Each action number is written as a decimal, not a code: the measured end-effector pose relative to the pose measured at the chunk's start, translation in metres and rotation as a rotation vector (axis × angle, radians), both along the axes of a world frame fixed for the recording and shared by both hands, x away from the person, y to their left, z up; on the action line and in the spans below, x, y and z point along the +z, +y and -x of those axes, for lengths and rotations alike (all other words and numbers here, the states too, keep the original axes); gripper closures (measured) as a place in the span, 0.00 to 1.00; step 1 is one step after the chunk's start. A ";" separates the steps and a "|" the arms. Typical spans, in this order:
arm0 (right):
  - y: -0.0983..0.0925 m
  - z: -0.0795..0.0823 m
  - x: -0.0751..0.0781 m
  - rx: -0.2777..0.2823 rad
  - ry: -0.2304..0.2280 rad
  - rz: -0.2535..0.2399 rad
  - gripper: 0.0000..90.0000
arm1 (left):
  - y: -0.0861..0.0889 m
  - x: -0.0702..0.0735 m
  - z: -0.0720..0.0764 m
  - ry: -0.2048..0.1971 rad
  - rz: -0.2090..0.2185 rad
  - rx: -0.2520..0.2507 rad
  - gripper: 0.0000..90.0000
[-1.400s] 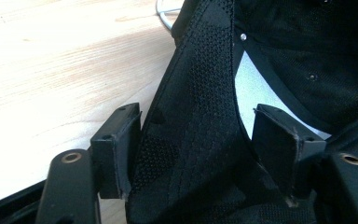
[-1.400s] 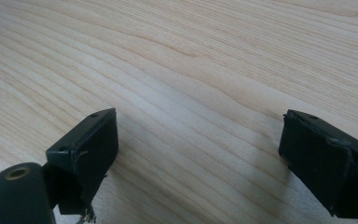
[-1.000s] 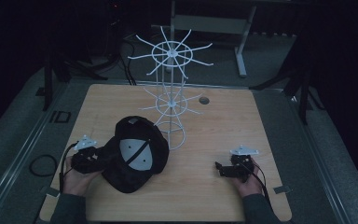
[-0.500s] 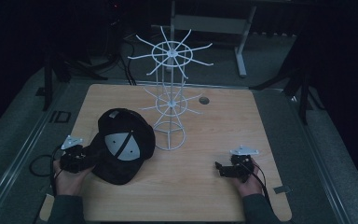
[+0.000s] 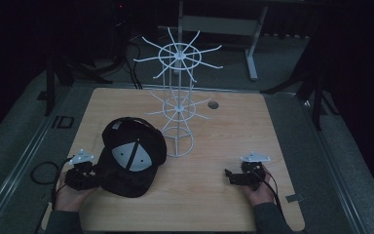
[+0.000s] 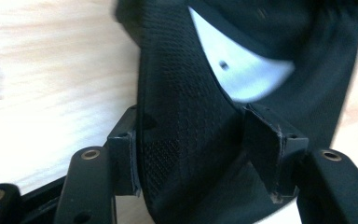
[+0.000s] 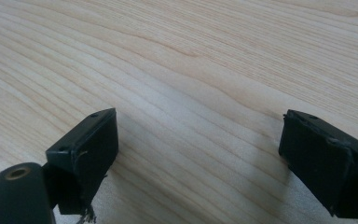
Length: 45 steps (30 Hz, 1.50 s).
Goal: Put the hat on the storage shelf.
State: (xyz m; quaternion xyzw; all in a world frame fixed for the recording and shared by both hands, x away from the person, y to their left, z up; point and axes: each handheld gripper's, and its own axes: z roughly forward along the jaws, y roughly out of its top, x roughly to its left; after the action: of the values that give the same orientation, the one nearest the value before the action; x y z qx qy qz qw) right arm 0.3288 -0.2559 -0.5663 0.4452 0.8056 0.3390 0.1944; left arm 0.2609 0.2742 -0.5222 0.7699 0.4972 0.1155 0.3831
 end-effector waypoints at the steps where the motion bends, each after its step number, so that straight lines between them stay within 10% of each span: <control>1: 0.000 0.000 0.000 0.000 0.000 0.000 0.13 | -0.002 0.000 0.000 0.005 -0.006 -0.013 0.50; 12: 0.000 0.000 0.000 0.000 0.000 0.000 0.13 | -0.009 0.000 -0.005 0.023 -0.002 0.049 0.62; 19: 0.000 0.000 0.000 0.000 0.000 0.000 0.13 | -0.019 -0.008 -0.009 0.049 0.000 -0.021 0.66; 38: 0.000 0.000 0.000 0.000 -0.001 0.000 0.13 | -0.041 -0.035 -0.025 0.093 0.105 -0.043 0.48; 45: 0.000 0.000 0.000 0.001 -0.002 0.001 0.13 | -0.036 -0.031 -0.025 0.063 0.189 -0.035 0.69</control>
State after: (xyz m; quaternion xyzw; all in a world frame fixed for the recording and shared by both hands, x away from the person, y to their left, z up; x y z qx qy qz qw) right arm 0.3290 -0.2559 -0.5664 0.4446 0.8058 0.3392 0.1950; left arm 0.2859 0.2386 -0.5527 0.7422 0.5041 0.0373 0.4400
